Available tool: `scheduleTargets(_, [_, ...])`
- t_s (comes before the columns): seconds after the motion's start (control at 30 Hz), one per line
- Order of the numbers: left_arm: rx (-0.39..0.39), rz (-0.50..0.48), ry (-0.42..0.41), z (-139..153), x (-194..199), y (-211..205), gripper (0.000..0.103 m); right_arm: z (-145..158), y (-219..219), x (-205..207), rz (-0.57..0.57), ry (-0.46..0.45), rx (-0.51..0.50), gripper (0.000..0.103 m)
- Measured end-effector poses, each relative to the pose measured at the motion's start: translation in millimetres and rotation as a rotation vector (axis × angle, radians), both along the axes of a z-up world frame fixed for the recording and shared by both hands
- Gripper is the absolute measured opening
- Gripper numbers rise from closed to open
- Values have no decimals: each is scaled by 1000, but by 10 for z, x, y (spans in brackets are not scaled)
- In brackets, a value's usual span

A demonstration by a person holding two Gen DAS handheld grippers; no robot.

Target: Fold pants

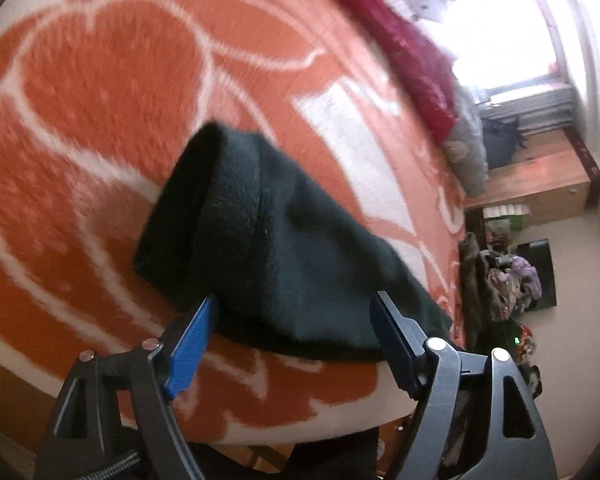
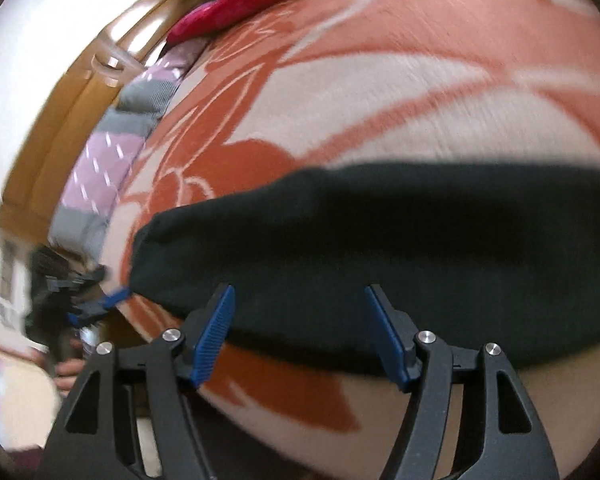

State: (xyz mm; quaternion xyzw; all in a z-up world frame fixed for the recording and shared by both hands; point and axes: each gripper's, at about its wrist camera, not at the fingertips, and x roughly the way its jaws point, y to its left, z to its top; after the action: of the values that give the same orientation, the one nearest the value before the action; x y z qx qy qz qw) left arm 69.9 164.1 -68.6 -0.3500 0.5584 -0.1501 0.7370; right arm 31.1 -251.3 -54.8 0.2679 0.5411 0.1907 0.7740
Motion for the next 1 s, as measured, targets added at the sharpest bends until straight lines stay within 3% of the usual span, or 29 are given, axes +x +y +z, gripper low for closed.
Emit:
scheduleTargets(0.13, [13, 27, 31, -142, 89, -66, 72, -195, -143, -193, -69, 88, 119, 68])
scheduleTargets(0.2, [-7, 52, 50, -138, 64, -57, 72, -276, -132, -233, -88, 116, 179, 68])
scheduleTargets(0.3, [-110, 66, 48, -85, -113, -20, 73, -337, -113, -280, -133, 150, 274, 68])
scheduleTargets(0.37, [-98, 69, 32, -60, -188, -45, 73, -343, -65, -320, -111, 162, 350, 68])
scheduleTargets(0.5, [-80, 68, 79, -211, -93, -116, 73, -387, 89, -294, -111, 147, 304, 68])
scheduleTargets(0.57, [-71, 88, 106, -303, -1, -158, 66, -454, 108, -218, -157, 154, 316, 67])
scheduleTargets(0.6, [-64, 91, 111, -331, 34, -169, 47, -480, 102, -196, -181, 163, 329, 63])
scheduleTargets(0.63, [-37, 97, 114, -333, 66, -187, 16, -491, 105, -180, -198, 163, 340, 42])
scheduleTargets(0.67, [-9, 102, 120, -318, 93, -196, 11, -479, 119, -154, -198, 151, 320, 23])
scheduleTargets(0.7, [-30, 106, 113, -276, 91, -197, 7, -465, 131, -133, -185, 144, 306, 0])
scheduleTargets(0.73, [-50, 113, 88, -201, 69, -163, 4, -430, 124, -132, -179, 134, 314, 0])
scheduleTargets(0.83, [37, 105, 9, 21, -30, -146, 5, -198, 49, -208, -180, 56, 301, 0])
scheduleTargets(0.9, [78, 82, 42, -120, -20, -165, 5, -239, 17, -238, -186, 76, 297, 0])
scheduleTargets(0.93, [78, 76, 99, -299, 0, -171, 5, -326, 19, -235, -190, 104, 289, 0])
scheduleTargets(1.0, [18, 87, 159, -522, -6, -153, 6, -510, 39, -216, -184, 170, 241, 1])
